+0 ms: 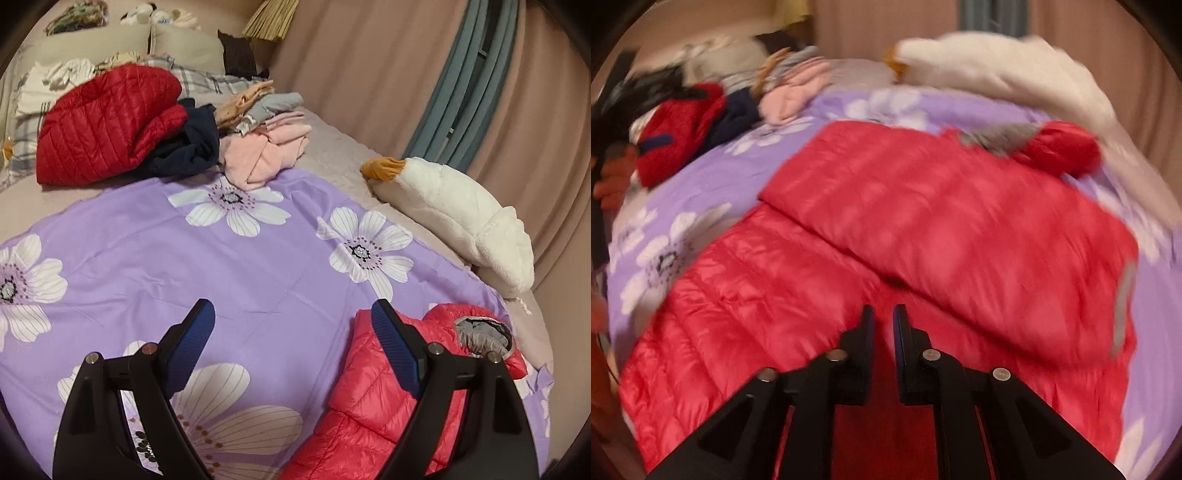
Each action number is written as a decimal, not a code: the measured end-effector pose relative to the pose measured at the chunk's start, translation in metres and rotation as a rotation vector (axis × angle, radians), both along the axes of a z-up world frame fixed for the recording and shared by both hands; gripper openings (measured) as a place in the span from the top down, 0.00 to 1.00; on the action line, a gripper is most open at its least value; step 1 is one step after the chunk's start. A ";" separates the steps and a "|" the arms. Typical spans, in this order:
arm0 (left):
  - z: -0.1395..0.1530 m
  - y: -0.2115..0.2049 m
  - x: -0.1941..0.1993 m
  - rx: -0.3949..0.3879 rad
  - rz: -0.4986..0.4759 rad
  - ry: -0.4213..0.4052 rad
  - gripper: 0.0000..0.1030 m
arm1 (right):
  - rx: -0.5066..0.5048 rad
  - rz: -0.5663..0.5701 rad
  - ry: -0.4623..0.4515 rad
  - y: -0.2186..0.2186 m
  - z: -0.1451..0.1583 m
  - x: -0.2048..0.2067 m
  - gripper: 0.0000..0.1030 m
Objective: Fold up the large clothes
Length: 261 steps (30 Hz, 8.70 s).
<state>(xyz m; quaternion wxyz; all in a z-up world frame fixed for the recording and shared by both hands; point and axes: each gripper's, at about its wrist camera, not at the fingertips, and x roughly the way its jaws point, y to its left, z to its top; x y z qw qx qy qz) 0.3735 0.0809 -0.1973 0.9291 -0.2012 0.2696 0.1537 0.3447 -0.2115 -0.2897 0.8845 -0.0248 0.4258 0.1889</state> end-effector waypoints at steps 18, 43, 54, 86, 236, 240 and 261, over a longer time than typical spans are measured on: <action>-0.028 -0.104 0.159 0.026 -0.397 0.166 0.12 | 0.053 -1.022 -0.050 -0.102 -0.009 0.003 0.26; -0.091 -0.230 0.272 0.157 -0.753 0.301 0.87 | 0.257 -1.129 -0.088 -0.133 -0.051 -0.011 0.08; -0.023 -0.208 0.172 0.090 -0.815 -0.003 0.87 | 0.295 -1.113 -0.100 -0.136 -0.051 -0.009 0.01; -0.087 -0.186 0.026 0.027 -0.824 0.037 0.82 | 0.433 -0.841 -0.205 -0.144 0.059 0.020 0.01; -0.016 -0.078 -0.079 0.027 -0.592 0.041 0.30 | 0.315 -0.337 -0.010 -0.053 0.051 -0.079 0.35; -0.021 -0.083 -0.077 0.056 -0.606 0.058 0.42 | 0.272 -0.359 -0.009 -0.055 0.047 -0.078 0.49; -0.062 -0.120 0.002 0.022 -0.734 0.240 0.42 | 0.239 -0.428 0.025 -0.065 0.023 -0.023 0.49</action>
